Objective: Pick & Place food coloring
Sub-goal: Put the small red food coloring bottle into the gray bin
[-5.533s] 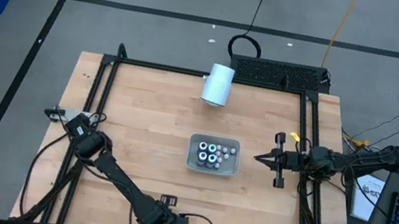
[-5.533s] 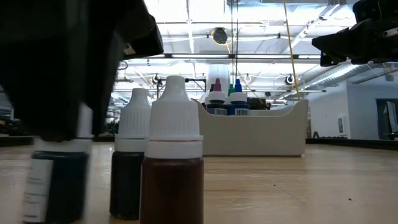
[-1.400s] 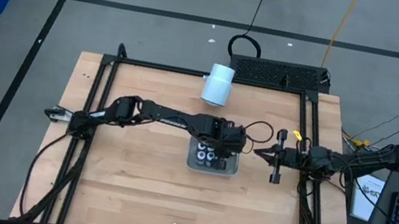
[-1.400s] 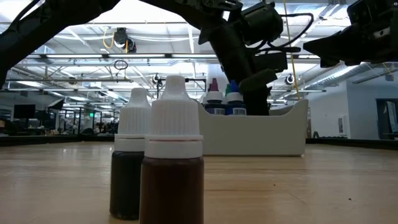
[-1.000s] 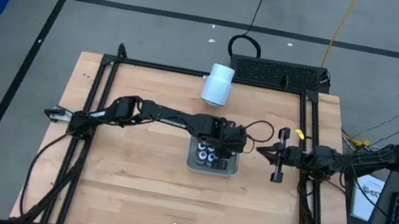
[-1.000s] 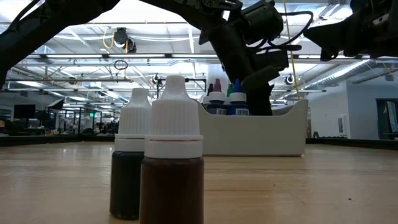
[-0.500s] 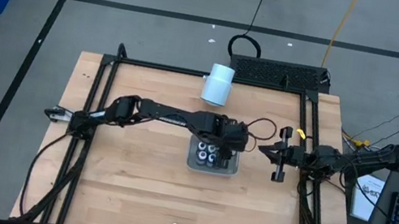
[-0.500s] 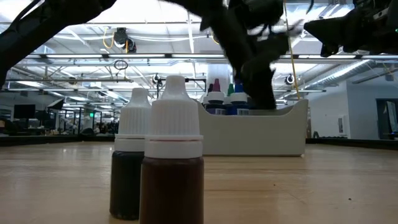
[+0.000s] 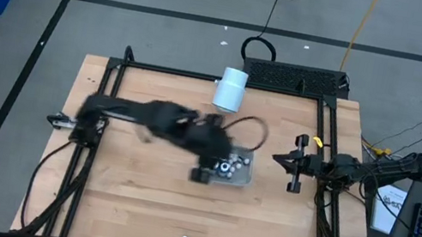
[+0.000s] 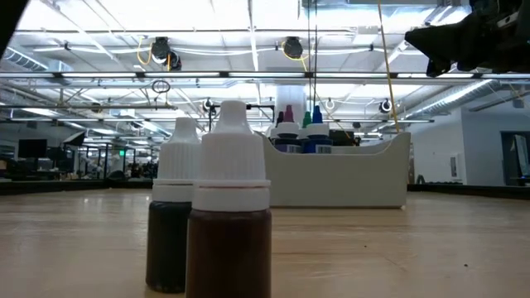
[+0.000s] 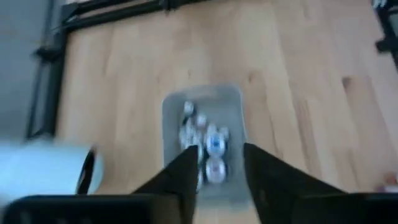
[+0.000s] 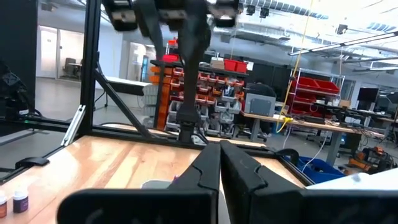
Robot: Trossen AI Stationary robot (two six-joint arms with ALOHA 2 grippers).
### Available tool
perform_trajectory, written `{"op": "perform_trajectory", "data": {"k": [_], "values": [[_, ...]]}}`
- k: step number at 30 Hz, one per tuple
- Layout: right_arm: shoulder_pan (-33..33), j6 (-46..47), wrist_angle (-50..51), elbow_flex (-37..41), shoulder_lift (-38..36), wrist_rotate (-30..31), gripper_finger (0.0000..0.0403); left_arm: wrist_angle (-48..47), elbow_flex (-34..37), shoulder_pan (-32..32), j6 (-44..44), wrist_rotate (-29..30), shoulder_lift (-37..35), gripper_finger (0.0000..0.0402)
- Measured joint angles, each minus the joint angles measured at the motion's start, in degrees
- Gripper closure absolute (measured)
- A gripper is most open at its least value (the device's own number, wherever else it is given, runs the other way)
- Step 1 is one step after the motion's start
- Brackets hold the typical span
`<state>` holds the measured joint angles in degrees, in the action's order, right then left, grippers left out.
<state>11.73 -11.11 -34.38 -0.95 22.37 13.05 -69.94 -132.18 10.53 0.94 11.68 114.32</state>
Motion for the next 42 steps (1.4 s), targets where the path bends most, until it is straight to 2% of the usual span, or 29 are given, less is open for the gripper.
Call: {"op": "perform_trajectory", "data": {"k": [2,5,7,9,11,15,17,19,23,27,30,36,42], "values": [[0.0,0.9,0.4,0.0,0.1,-0.4,0.0399,-3.2,1.5,3.8,-4.8,5.5,-3.9,0.0312],[0.0,1.6,0.5,0.0,0.1,-2.1,0.0399,-3.0,5.0,10.0,-11.2,10.9,-11.1,0.0381],[0.0,1.6,1.3,0.0,0.0,-2.9,0.0399,-0.8,9.1,14.7,-14.8,16.6,-16.2,0.039],[0.0,2.1,1.9,0.0,0.1,-2.9,0.0399,1.7,15.7,20.0,-18.8,25.9,-21.2,0.0387],[0.0,3.7,2.7,0.0,0.2,-2.9,0.0399,5.5,24.4,25.2,-22.2,32.9,-25.7,0.0391],[0.0,4.5,3.4,0.0,0.2,-2.9,0.0399,13.5,45.5,33.3,-26.8,39.7,-34.9,0.0395],[0.0,4.4,3.3,0.0,0.3,-2.8,0.0399,20.5,57.1,35.9,-29.9,44.8,-40.0,0.0392],[0.0,4.1,3.4,0.0,0.3,-2.8,0.0399,30.2,67.8,37.2,-29.4,46.6,-46.0,0.0394],[0.0,2.9,3.3,0.0,0.3,-2.8,0.0399,49.8,86.8,36.4,-23.5,45.1,-58.9,0.0396],[0.0,2.9,2.9,0.0,0.3,-2.8,0.0399,69.1,101.7,31.5,-15.8,35.8,-69.9,0.0398],[0.0,2.5,2.9,0.0,0.3,-2.8,0.0399,82.4,109.2,27.9,-8.7,27.6,-73.8,0.0397],[0.0,-0.2,2.9,0.0,0.5,-2.7,0.0399,83.5,114.4,22.3,-0.5,24.5,-80.3,0.0398],[0.0,1.4,3.5,0.0,1.3,-2.8,0.0399,83.1,115.7,15.6,5.5,13.5,-85.0,0.0398]]}}
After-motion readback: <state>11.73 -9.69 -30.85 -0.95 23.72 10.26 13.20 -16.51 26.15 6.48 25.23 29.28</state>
